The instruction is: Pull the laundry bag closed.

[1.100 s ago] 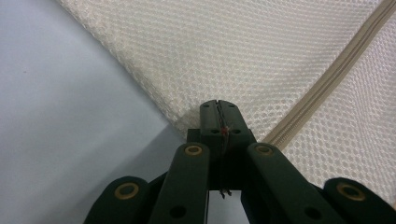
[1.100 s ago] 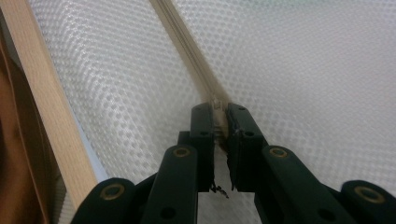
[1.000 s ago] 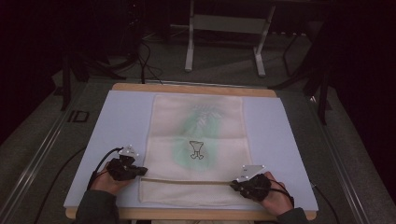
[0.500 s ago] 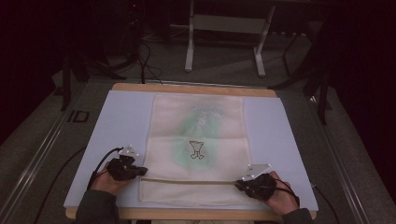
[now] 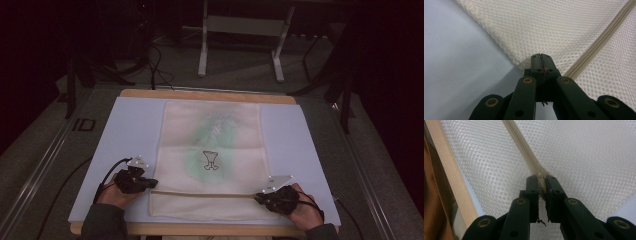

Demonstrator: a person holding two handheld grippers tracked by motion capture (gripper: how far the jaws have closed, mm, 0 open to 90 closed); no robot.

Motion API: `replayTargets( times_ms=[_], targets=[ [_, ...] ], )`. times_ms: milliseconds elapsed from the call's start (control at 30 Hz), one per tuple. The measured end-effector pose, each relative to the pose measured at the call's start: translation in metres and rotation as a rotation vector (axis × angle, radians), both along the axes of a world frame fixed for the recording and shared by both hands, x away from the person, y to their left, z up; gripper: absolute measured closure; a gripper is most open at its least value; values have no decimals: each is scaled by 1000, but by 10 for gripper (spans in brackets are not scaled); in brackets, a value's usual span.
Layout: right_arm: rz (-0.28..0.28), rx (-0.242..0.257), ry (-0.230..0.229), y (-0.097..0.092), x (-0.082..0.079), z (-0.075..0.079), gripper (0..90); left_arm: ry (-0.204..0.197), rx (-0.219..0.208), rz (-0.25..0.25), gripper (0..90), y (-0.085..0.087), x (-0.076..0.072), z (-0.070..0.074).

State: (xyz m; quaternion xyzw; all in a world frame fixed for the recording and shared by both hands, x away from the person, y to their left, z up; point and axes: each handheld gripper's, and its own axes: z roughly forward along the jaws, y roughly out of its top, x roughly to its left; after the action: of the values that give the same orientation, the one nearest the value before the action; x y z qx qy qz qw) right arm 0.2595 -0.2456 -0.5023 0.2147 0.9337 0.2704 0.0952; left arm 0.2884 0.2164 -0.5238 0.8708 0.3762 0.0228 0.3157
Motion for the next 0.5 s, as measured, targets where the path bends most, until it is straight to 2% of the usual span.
replayTargets(
  times_ms=[100,167,267,500],
  targets=[
    [-6,-12,-2,-2,0,1,825,0,-1,0,896,0,0,0],
    [-12,15,5,-6,1,2,824,1,-2,-1,896,0,0,0],
    [-18,-15,-4,-8,0,3,825,0,0,0,896,0,0,0],
    [-59,2,4,-25,-1,4,825,1,-1,0,896,0,0,0]
  ],
)
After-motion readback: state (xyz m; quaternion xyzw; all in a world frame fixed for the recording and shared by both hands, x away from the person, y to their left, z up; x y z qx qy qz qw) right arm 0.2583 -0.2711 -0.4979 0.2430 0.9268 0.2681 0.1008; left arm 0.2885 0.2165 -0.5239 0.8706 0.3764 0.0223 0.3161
